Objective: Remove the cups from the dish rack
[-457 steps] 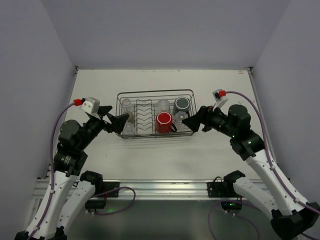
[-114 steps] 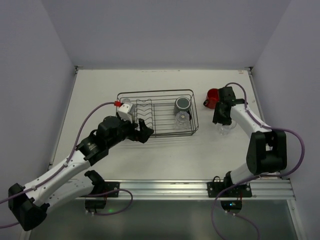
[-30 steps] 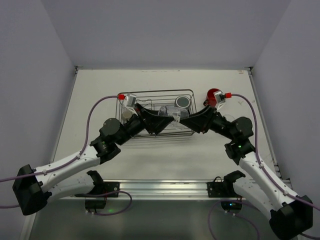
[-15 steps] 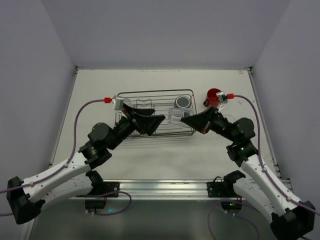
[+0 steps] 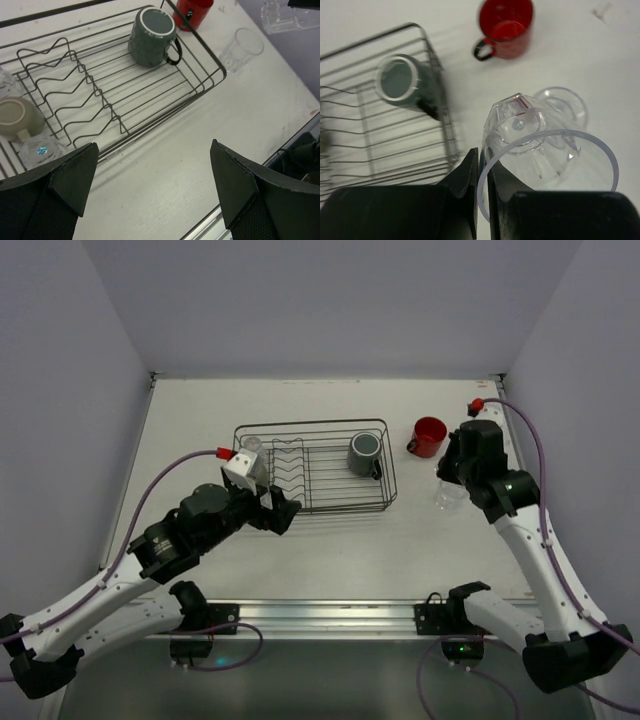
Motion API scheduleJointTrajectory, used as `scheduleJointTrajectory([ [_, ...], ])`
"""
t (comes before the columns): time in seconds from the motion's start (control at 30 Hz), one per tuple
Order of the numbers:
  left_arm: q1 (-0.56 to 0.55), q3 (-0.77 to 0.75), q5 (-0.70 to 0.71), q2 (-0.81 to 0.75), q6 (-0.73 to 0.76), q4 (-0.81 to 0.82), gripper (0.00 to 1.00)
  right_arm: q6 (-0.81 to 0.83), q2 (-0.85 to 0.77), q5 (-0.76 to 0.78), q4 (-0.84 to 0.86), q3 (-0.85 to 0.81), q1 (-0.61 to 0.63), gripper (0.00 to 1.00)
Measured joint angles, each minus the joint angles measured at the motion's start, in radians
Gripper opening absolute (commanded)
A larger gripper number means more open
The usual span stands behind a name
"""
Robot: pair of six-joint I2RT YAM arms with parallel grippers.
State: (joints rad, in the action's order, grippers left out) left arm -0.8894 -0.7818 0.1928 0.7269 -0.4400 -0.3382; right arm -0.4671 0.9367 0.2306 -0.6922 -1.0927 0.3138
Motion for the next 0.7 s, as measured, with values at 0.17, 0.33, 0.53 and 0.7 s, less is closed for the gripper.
scheduleJointTrajectory([
  [0.17,0.000,0.006,0.027,-0.065,0.047,-0.098,1.00,0.076,0.191,0.082,-0.167,-0.060,-0.097,0.00],
  [0.33,0.000,0.031,0.042,-0.126,0.068,-0.121,1.00,0.109,0.269,0.101,-0.227,-0.114,-0.108,0.00],
  [0.53,0.000,0.038,0.037,-0.137,0.083,-0.120,1.00,0.122,0.335,0.092,-0.212,-0.153,-0.114,0.00],
  [0.7,0.000,0.044,0.028,-0.142,0.085,-0.121,1.00,0.127,0.396,0.072,-0.187,-0.153,-0.121,0.00],
])
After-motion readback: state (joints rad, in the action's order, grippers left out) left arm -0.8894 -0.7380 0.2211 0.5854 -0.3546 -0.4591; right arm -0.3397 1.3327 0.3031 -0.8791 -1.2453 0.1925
